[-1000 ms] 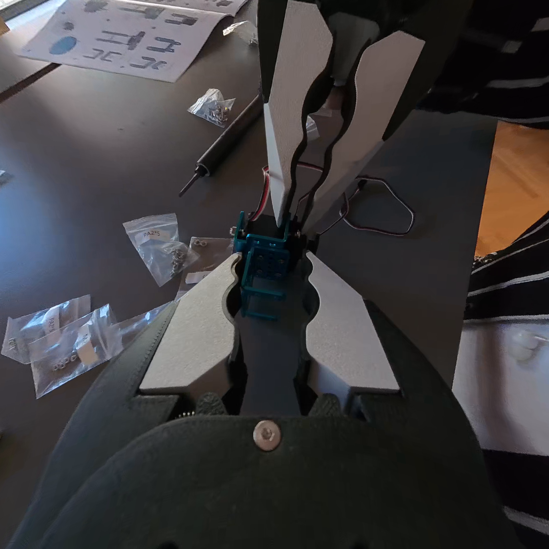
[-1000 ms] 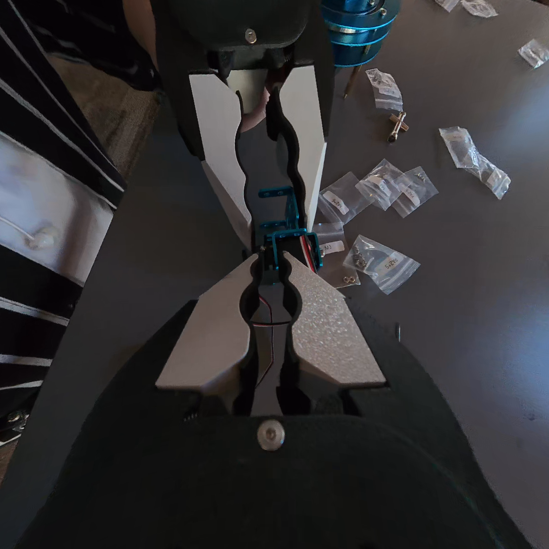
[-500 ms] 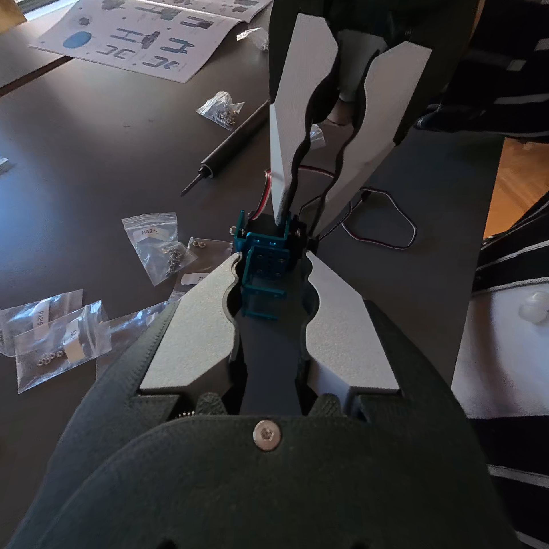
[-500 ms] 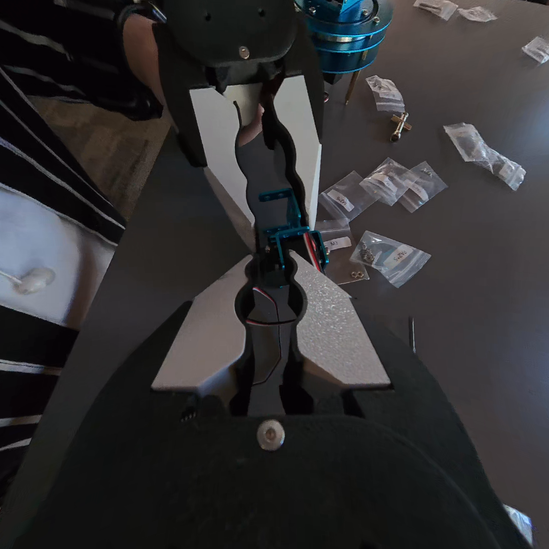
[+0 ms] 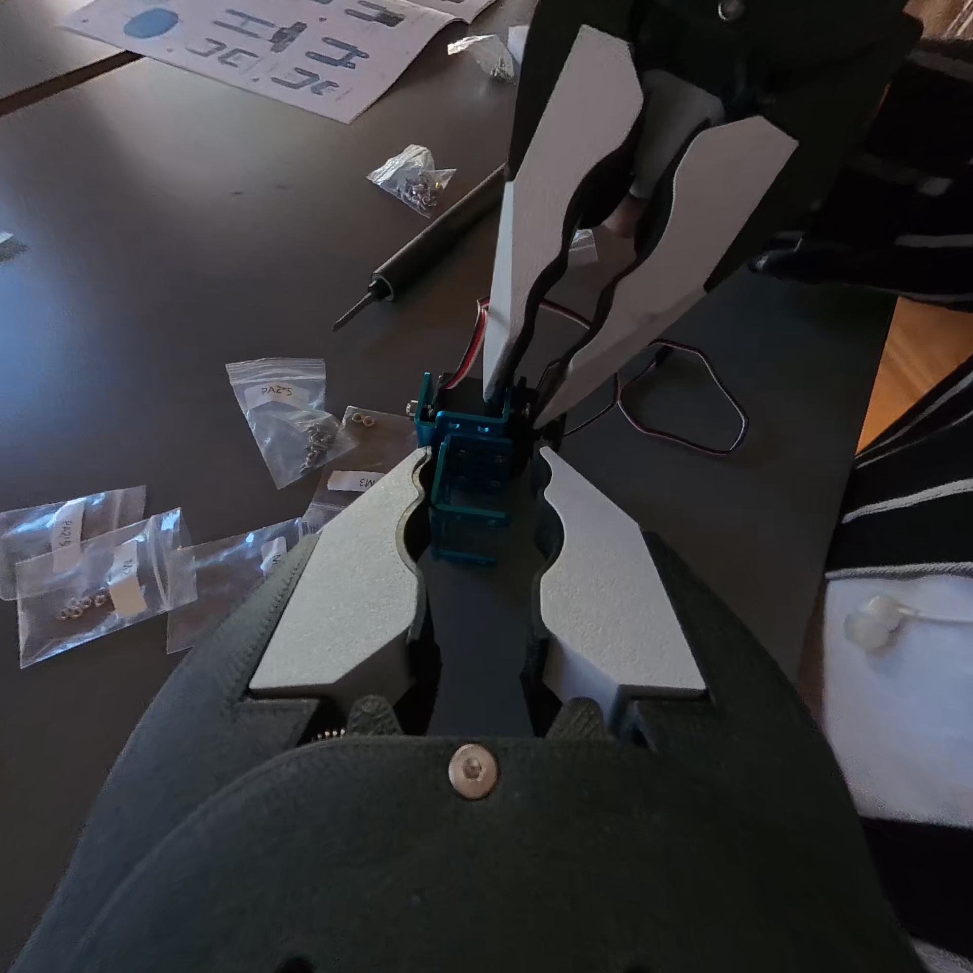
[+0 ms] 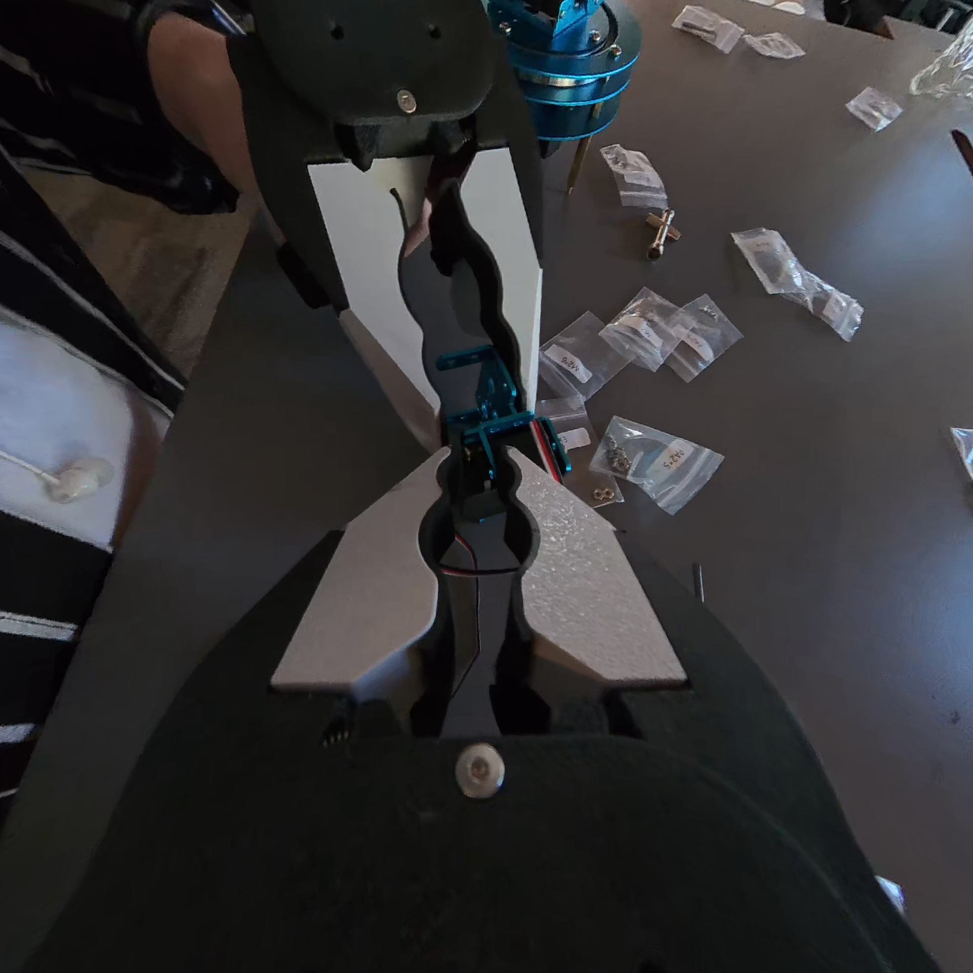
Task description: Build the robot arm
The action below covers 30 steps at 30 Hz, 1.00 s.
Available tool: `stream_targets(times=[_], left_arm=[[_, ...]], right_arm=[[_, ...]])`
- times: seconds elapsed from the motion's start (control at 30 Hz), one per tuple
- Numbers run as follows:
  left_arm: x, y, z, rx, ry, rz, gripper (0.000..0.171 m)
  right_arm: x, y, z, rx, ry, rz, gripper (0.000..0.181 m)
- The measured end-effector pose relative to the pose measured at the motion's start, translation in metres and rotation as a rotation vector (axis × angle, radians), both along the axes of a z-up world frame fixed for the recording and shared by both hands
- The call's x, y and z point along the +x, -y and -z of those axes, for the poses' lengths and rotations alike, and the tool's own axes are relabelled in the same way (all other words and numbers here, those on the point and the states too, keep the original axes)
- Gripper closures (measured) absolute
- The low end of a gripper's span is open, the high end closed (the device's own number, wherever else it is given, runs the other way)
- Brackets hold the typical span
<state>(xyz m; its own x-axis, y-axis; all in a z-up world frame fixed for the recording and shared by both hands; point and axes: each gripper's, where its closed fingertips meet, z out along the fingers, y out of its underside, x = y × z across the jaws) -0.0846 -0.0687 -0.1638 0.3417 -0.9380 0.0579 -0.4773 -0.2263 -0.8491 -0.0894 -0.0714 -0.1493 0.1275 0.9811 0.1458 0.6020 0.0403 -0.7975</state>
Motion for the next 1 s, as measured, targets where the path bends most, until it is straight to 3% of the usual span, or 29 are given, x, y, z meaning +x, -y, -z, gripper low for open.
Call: stream_targets(times=[0.3,0.53,0.63,1.0], left_arm=[[-0.002,-0.001,0.000,0.054,-0.009,0.038,0.145],[-0.004,-0.002,0.001,0.060,0.003,0.051,0.131],[-0.005,0.003,0.006,0.105,-0.039,0.092,0.145],[-0.004,0.006,0.006,0.150,-0.051,0.111,0.147]], right_arm=[[-0.001,0.001,-0.001,0.024,-0.049,0.003,0.169],[-0.002,0.006,-0.002,0.043,-0.112,-0.051,0.170],[-0.002,0.009,-0.001,0.052,-0.132,-0.078,0.170],[0.002,0.014,-0.009,-0.011,-0.219,-0.116,0.162]])
